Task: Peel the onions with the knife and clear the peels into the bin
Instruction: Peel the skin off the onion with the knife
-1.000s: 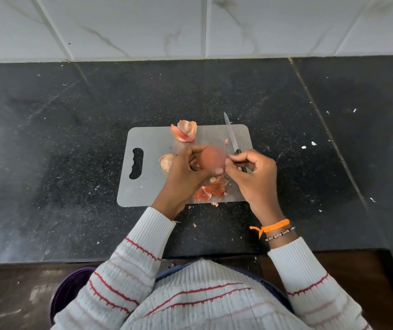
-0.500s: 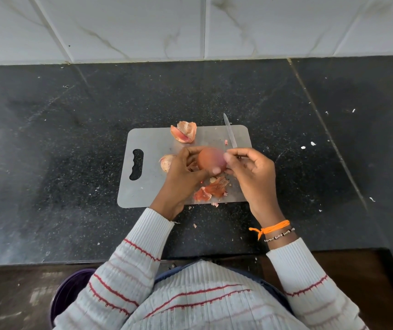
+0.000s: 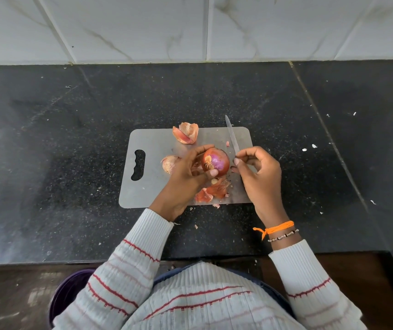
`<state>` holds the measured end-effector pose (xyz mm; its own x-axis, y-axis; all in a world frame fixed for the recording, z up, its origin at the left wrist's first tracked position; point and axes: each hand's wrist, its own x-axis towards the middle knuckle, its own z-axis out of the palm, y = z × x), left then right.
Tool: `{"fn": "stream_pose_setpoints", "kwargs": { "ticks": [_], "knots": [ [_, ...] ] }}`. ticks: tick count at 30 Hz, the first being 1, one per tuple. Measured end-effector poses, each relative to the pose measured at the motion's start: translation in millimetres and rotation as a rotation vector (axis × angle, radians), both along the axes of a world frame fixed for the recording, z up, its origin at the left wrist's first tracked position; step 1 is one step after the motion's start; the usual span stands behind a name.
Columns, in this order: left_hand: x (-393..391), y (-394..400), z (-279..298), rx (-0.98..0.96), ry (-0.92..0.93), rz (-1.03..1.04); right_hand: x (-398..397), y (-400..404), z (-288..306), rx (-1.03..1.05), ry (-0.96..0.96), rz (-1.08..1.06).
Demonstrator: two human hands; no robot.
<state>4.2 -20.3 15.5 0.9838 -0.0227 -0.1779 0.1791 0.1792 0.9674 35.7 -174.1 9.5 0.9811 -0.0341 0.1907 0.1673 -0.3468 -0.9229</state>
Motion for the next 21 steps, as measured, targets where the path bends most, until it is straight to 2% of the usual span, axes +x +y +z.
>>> {"fn": "stream_pose_setpoints", "kwargs": {
  "ticks": [3,7,14,21],
  "knots": [
    [-1,0,-1,-0.013,0.000,-0.005,-6,5,8,0.049,0.015,0.065],
    [-1,-2,2,0.054,-0.027,0.004,-11,10,12,-0.039,-0.071,0.035],
    [-1,0,0,0.223,-0.070,0.003,-9,10,10,-0.083,-0.105,0.040],
    [1,0,-6,0.265,-0.042,-0.018,-6,10,2,-0.131,-0.140,0.014]
  ]
}}
